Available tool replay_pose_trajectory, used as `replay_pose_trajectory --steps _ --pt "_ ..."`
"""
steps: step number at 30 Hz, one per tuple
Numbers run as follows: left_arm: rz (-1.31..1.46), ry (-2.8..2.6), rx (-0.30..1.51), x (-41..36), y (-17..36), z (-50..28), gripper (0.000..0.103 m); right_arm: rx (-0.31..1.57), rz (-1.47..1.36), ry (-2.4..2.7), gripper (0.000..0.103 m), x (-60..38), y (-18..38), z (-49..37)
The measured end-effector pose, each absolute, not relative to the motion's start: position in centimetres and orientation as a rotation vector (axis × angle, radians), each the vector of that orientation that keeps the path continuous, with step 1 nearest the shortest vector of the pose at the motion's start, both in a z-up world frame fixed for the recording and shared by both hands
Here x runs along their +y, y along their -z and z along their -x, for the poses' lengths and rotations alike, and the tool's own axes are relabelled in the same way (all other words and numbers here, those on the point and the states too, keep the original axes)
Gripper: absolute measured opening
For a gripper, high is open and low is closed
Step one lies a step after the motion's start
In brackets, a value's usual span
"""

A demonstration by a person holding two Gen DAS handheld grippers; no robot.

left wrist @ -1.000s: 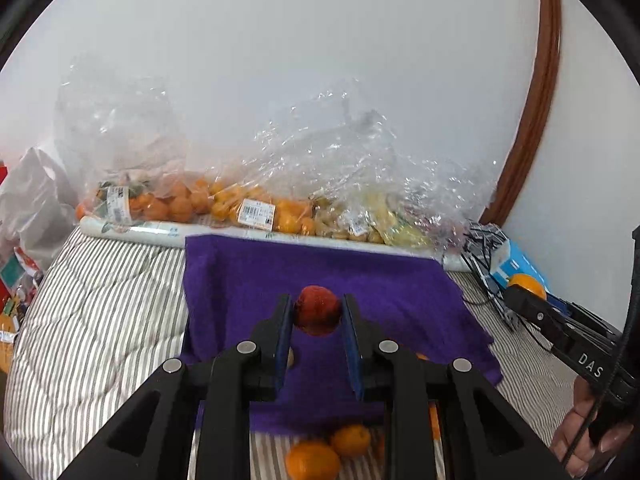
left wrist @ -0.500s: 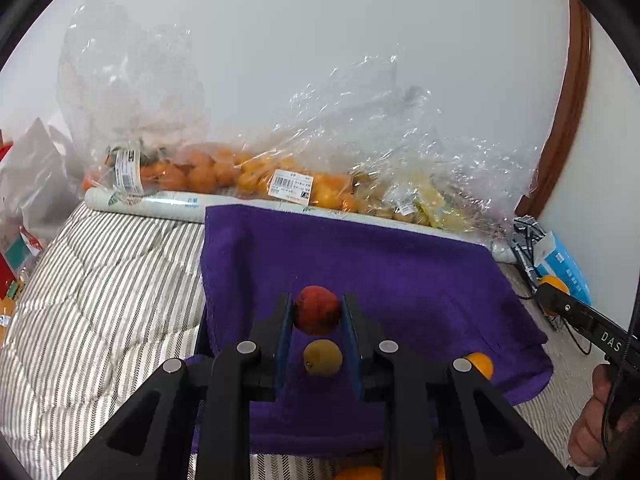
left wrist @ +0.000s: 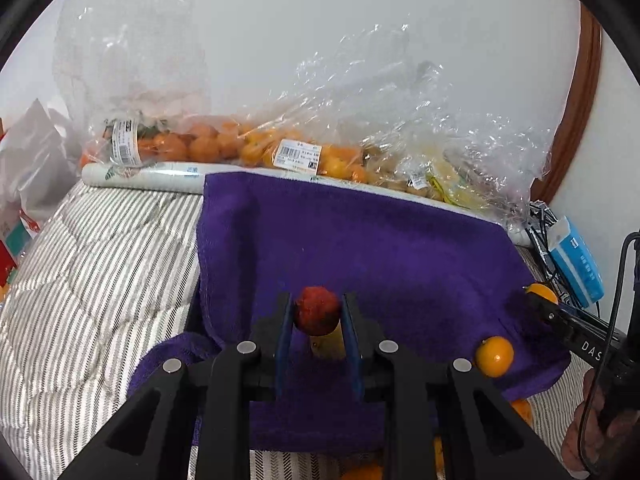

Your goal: Organize fruits

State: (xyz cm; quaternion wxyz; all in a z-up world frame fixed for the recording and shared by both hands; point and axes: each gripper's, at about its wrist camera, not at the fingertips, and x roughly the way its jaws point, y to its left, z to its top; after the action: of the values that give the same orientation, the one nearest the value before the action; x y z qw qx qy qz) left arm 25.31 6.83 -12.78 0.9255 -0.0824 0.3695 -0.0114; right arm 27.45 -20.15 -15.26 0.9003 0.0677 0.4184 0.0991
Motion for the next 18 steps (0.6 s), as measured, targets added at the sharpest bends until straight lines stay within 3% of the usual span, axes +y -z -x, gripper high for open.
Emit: replay_pose_trajectory --steps 18 --pt "0.174 0.000 0.802 7.0 13.8 -25.8 0.023 0.909 -0.077 -0.211 0.035 -18.8 16.4 -27.7"
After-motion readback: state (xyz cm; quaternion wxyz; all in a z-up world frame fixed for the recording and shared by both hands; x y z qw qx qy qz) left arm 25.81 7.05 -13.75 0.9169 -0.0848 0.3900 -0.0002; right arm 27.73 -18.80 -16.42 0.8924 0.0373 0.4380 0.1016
